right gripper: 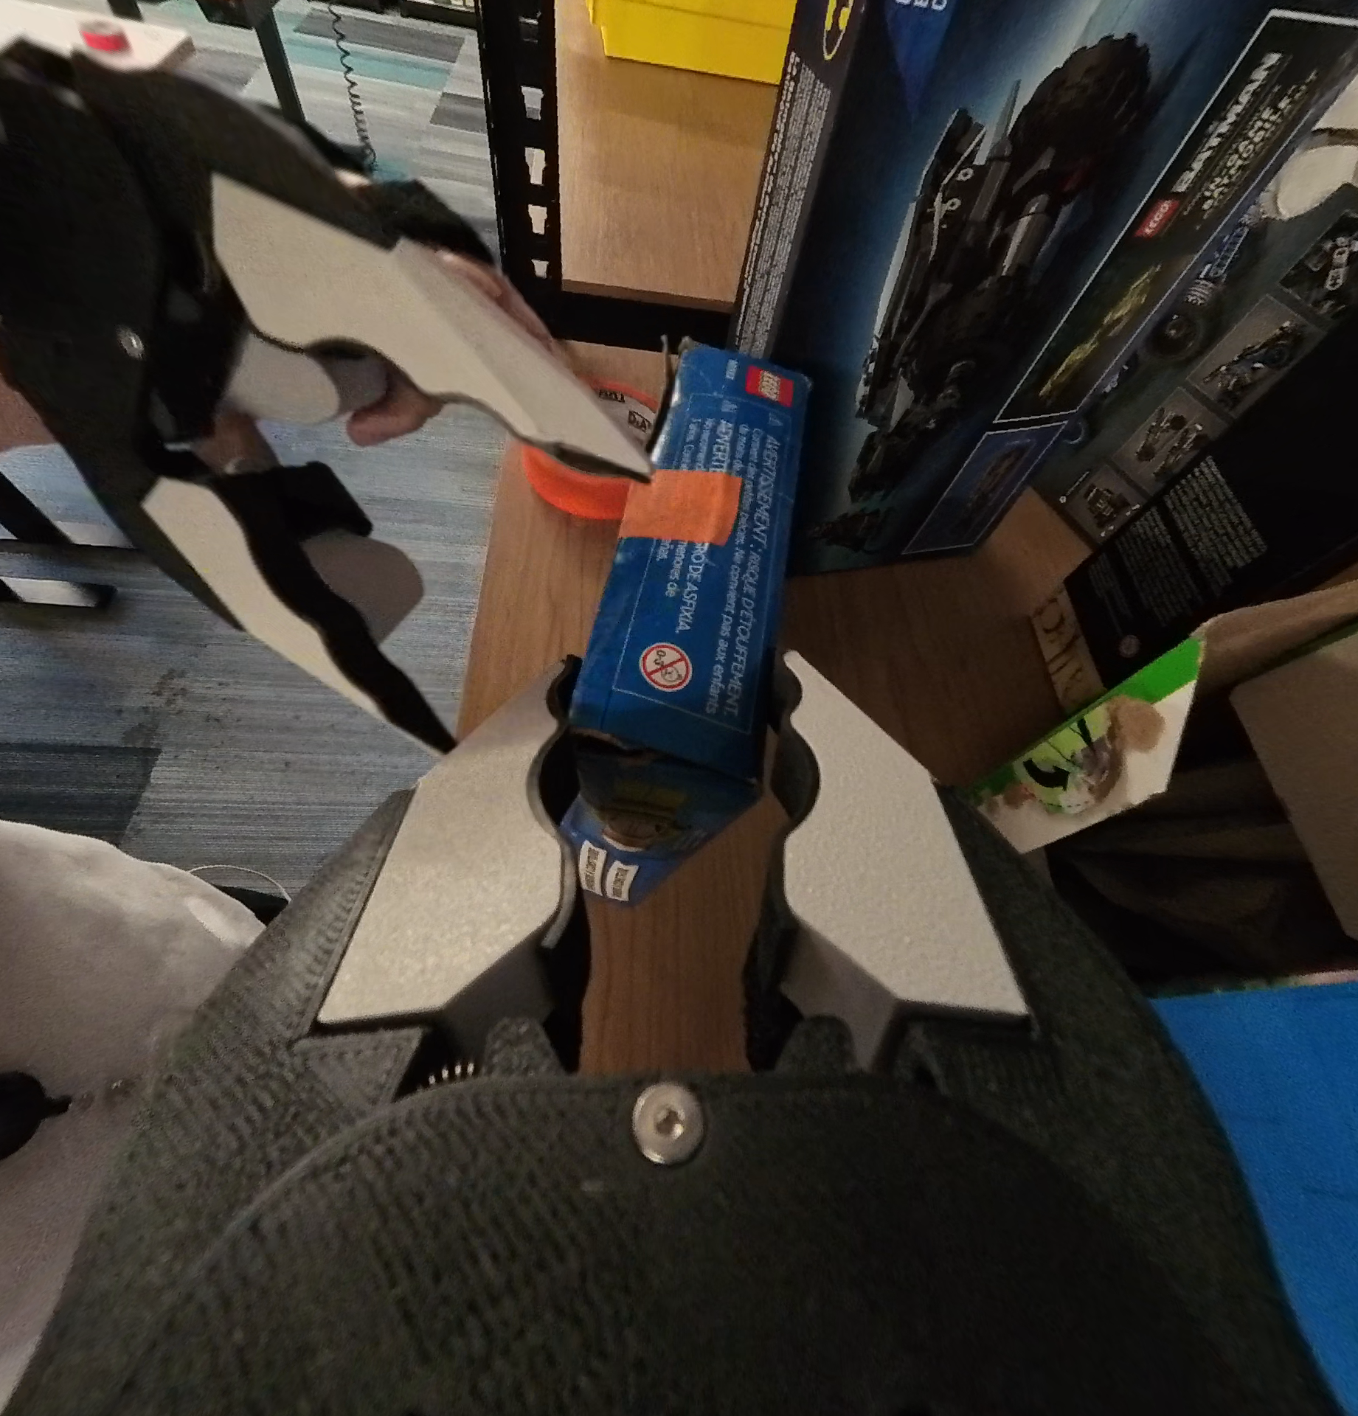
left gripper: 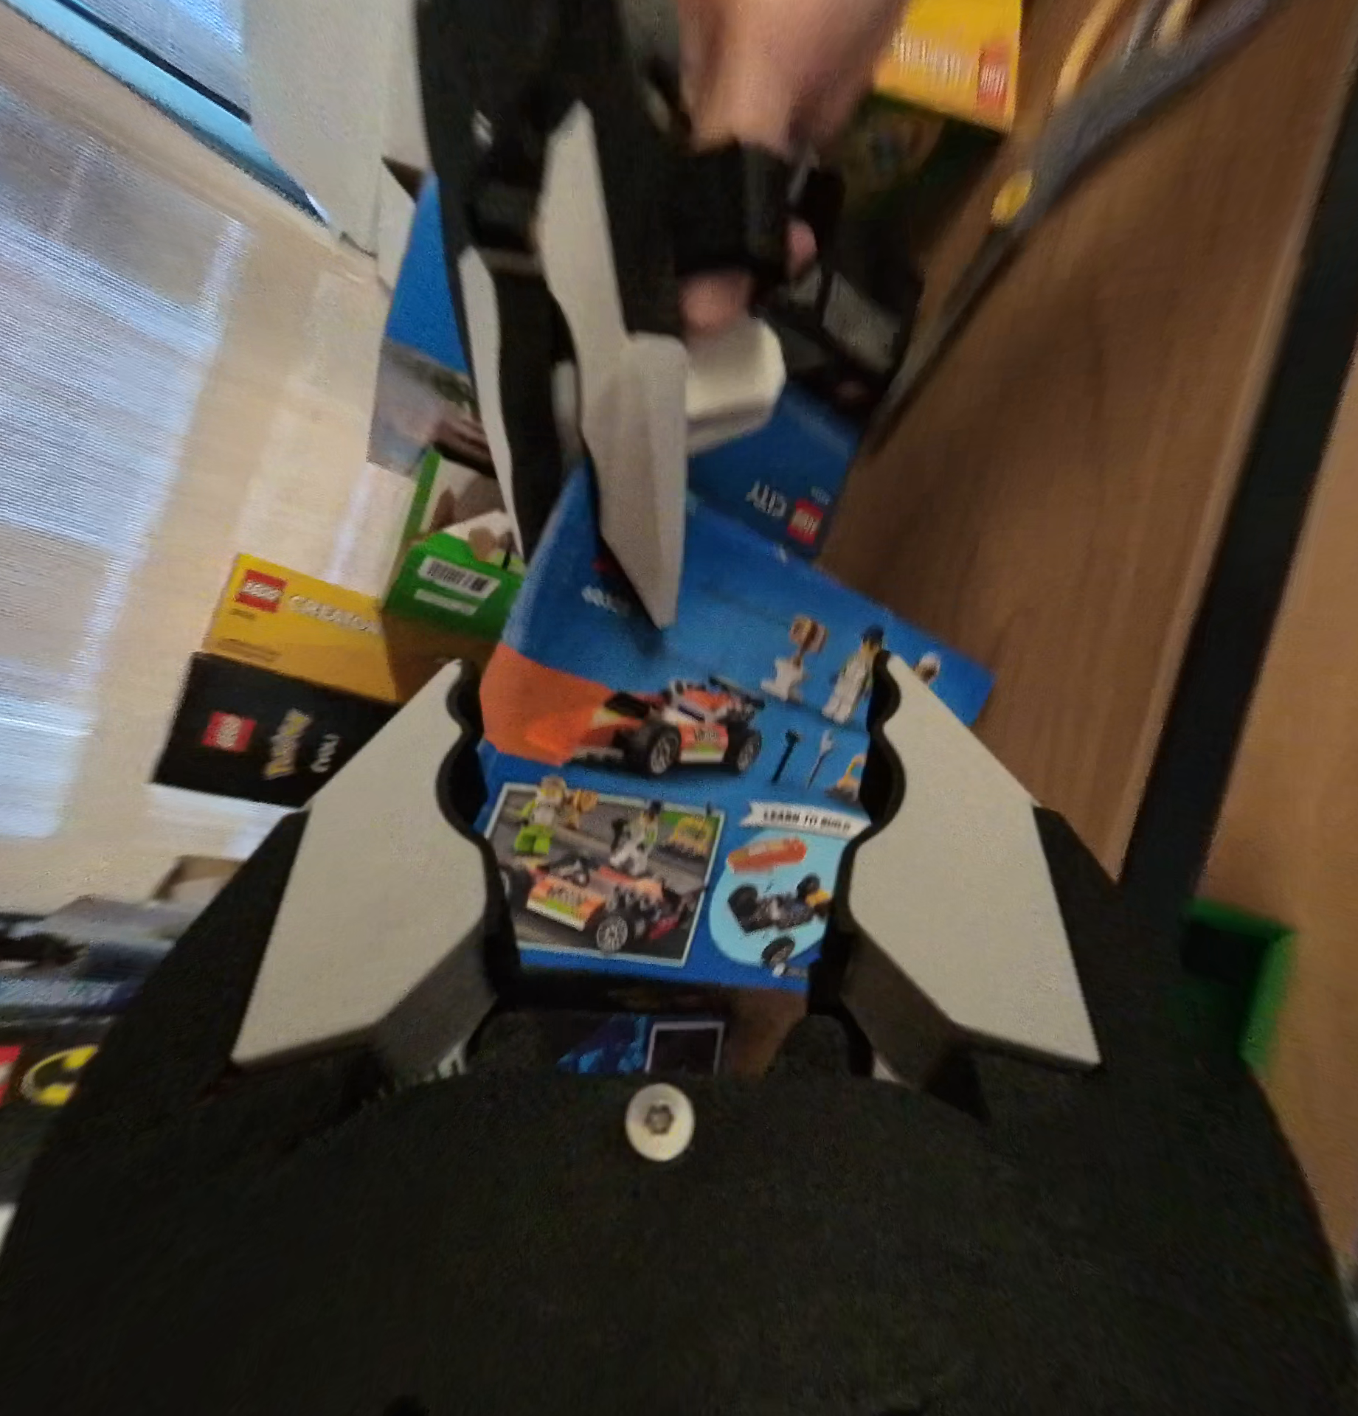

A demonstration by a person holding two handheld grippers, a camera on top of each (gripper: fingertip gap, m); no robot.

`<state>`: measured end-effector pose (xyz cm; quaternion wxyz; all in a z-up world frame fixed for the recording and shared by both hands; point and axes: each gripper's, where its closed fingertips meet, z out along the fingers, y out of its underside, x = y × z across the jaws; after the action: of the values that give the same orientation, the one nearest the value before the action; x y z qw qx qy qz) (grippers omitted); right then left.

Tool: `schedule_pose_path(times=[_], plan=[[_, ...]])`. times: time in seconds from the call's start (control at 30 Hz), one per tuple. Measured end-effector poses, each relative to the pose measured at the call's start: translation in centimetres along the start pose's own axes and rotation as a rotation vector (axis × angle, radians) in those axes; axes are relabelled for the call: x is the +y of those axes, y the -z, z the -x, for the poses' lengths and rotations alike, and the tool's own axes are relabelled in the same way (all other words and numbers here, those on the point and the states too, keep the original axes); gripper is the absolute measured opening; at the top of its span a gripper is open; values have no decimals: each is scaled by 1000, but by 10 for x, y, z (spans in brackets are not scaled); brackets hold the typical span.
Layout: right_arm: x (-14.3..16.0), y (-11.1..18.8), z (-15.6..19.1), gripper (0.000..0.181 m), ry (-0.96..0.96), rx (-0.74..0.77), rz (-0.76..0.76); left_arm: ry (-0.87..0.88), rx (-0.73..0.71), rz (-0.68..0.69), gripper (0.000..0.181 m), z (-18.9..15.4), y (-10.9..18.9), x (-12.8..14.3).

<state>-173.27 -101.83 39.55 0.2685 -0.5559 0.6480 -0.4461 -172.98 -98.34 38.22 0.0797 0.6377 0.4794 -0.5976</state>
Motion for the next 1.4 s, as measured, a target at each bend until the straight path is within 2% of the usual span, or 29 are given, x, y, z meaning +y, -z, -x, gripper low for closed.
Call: schedule_pose_path(times=[0.07,0.17,0.33,0.4,0.47,0.53,0.57,0.67,0.77,0.83,0.87,0.93,1.03,1.2,1.3,1.4], plan=[[0,0,1,47,4,-3,-2,75,51,-35,102,5,-4,-9],[1,0,-1,48,0,18,11,90,142,-3,111,-3,-16,1],[1,1,1,48,-12,1,-3,-12,71,17,111,-2,-21,3],[1,1,2,48,-9,6,-4,37,17,47,112,11,-21,18],[0,1,2,48,-11,7,-10,130,-34,4,106,25,-12,20],[0,0,1,48,-20,0,-17,192,33,-52,104,16,-5,12],[0,0,0,49,-24,-2,-15,179,66,-45,109,6,-4,11],[0,0,2,48,-9,-10,-20,76,-12,5,104,7,-4,16],[-1,2,3,49,0,-9,-44,185,6,-11,107,9,0,18],[0,7,7,57,-10,3,-86,233,-77,-13,107,25,10,28],[1,13,8,64,-27,25,-132,300,-127,-45,105,36,21,30],[1,27,11,65,-97,66,-261,489,-193,-148,101,51,44,33],[8,35,21,65,-182,81,-380,667,-228,-234,100,49,62,52],[22,15,15,68,-178,191,-335,734,-212,-196,99,28,51,76],[23,10,12,53,-178,214,-319,723,-209,-146,96,23,39,87],[29,11,11,41,-173,225,-312,795,-171,-150,93,15,29,92]])
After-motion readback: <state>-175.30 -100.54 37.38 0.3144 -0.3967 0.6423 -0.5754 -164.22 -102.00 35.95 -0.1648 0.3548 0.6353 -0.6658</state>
